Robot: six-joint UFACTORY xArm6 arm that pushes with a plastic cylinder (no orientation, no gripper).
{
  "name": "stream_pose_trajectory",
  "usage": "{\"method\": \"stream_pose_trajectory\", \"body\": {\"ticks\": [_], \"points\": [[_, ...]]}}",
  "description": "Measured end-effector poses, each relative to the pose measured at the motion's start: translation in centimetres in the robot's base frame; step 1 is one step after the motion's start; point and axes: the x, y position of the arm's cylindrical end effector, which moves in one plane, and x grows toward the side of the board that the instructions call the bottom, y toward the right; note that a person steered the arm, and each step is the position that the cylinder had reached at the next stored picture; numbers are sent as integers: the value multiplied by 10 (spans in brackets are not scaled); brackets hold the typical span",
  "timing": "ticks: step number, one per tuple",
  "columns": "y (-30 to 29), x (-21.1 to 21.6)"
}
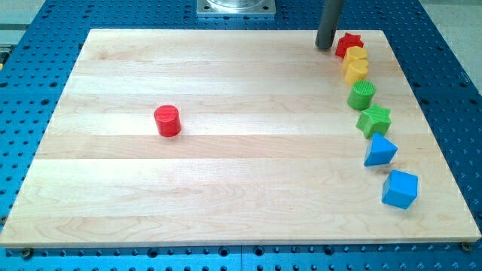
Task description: Push the red circle horizontally to the green star
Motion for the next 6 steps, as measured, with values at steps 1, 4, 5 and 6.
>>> {"method": "stream_pose_trajectory", "body": {"ticks": [1, 4, 5, 6], "points": [[-19, -8], [-329, 158], [-303, 207], [-246, 253]]}}
